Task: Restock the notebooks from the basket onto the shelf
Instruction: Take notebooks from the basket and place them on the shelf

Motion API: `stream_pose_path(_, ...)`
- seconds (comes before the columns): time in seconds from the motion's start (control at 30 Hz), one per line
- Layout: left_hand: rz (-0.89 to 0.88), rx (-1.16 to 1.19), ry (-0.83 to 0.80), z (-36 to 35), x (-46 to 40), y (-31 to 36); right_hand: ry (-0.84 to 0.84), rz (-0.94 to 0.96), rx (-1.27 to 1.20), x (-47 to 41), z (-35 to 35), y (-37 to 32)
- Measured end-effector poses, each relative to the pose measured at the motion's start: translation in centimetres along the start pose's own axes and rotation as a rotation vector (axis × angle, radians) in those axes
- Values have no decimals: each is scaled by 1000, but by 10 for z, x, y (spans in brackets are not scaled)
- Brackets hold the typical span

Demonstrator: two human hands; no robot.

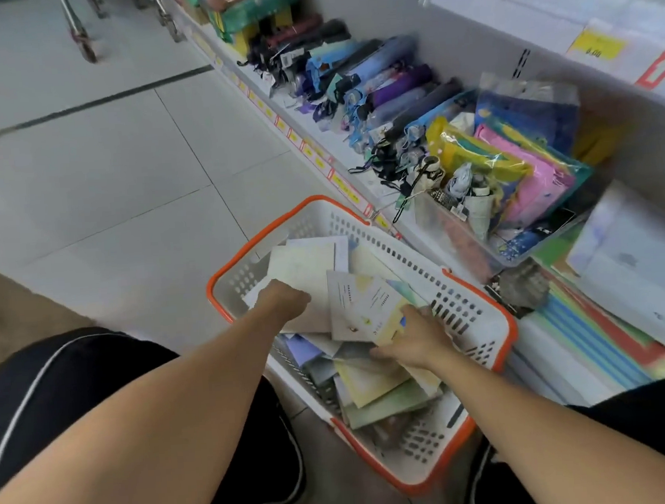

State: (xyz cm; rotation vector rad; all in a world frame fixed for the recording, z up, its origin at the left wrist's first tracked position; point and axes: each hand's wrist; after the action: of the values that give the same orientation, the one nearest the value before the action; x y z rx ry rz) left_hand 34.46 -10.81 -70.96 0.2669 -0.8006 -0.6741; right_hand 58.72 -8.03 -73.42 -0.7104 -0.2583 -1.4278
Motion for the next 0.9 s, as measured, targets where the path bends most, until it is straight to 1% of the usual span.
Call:
stream_pose_path(0.07,-30,35,-43,-10,1,8,-61,80,44,-3,-4,-3)
stream_pose_path(0.1,-38,71,-79,-16,1,13,-61,120,98,-4,-8,-3)
stream_pose_path(0.2,-59,152,-148,-24,6,29,38,228,218,-5,-16,2)
stream_pose_path(0.27,-92,138,-138,-24,8,38,65,294,308,-1,-10,5)
stream_pose_path(0.33,-119,180,-96,-21,11,49,102,305,359,4,8,3)
stream_pose_path(0.37,-97,290,-113,-16,13,55,152,293,346,7,20,-1)
stream_pose_path(0.4,-34,460,-174,-11,17,61,229,282,334,11,34,-7)
stream_pose_path(0.43,41,639,-281,-3,21,67,338,300,311,14,48,-14)
stream_pose_path(0.47,93,801,-422,6,25,74,446,353,258,15,62,-21)
stream_pose_path(0.5,109,960,-566,16,27,79,502,447,151,18,75,-28)
stream_pose_path(0.53,102,1114,-669,26,27,82,498,561,15,21,87,-36)
stream_pose_path(0.57,90,1240,-712,38,25,83,473,672,-102,23,96,-42)
stream_pose_path(0.6,80,1320,-712,51,24,83,464,759,-165,24,103,-48)
stream_pose_path(0.63,66,1351,-693,63,24,81,476,801,-199,24,106,-50)
stream_pose_path(0.7,29,1293,-654,85,25,73,498,808,-308,22,104,-52)
stream_pose_path(0.73,14,1210,-646,92,26,68,498,807,-383,21,102,-53)
stream_pose_path(0.8,0,969,-626,95,29,59,472,794,-528,17,93,-53)
stream_pose_path(0.83,-5,861,-614,92,30,55,456,746,-599,15,87,-53)
stream_pose_path(0.87,-3,804,-597,87,31,53,461,637,-674,10,80,-52)
stream_pose_path(0.9,11,802,-569,80,32,50,483,441,-741,6,70,-48)
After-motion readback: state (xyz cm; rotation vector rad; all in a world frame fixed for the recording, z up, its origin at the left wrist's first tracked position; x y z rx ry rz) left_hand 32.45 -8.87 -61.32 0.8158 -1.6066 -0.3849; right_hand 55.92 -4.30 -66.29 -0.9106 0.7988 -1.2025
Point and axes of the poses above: each hand's wrist, its own x-axis away from the middle knuckle, its own z-axis out of the back of the hand, y = z × x, and after that the axes turned 3 degrees about -z, right-handed
